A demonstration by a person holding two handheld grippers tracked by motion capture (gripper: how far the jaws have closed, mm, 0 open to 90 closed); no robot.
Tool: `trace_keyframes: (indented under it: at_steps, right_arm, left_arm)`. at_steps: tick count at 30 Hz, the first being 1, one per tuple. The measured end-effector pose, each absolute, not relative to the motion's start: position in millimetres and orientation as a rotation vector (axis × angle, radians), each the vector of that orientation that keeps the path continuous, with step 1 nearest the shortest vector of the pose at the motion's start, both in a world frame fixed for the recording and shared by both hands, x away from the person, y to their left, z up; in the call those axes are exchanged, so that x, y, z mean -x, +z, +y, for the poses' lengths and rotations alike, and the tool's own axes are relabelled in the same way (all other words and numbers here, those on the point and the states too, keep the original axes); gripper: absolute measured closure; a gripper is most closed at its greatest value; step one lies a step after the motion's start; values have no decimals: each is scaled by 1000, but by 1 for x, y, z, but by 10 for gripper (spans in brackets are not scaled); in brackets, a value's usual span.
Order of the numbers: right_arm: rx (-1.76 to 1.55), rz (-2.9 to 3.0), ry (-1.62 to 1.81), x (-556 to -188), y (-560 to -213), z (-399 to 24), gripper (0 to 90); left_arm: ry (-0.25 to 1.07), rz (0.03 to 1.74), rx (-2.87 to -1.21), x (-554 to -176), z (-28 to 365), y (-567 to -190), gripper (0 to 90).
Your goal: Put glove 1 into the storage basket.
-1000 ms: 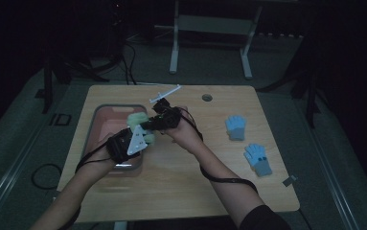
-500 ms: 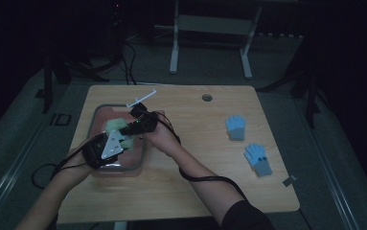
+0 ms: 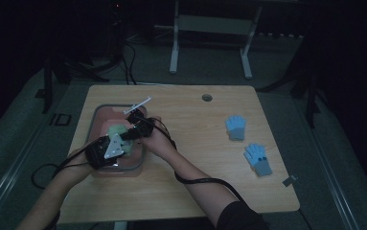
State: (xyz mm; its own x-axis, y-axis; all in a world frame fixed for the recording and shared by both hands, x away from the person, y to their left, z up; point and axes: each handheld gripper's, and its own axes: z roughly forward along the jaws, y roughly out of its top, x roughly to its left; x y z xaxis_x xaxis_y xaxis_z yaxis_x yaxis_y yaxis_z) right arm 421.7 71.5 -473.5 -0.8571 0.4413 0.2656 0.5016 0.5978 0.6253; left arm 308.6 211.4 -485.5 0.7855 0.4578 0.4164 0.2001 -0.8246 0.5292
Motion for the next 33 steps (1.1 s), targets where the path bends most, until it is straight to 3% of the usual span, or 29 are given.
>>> trace_keyframes:
  at_steps: [16, 20, 26, 33]
  right_arm:
    - [903, -2783, -944, -441, -497, 78, 685]
    - [915, -2787, -947, -444, -496, 78, 603]
    - [901, -2782, -968, -443, -486, 72, 582]
    - [840, -2772, -1040, -431, -465, 56, 559]
  left_arm:
    - [624, 498, -2633, -340, 206, -507, 722]
    - [561, 587, -2663, -347, 203, -508, 593]
    - [532, 650, -2652, -346, 203, -506, 463]
    - [554, 739, -2574, -334, 204, -487, 392]
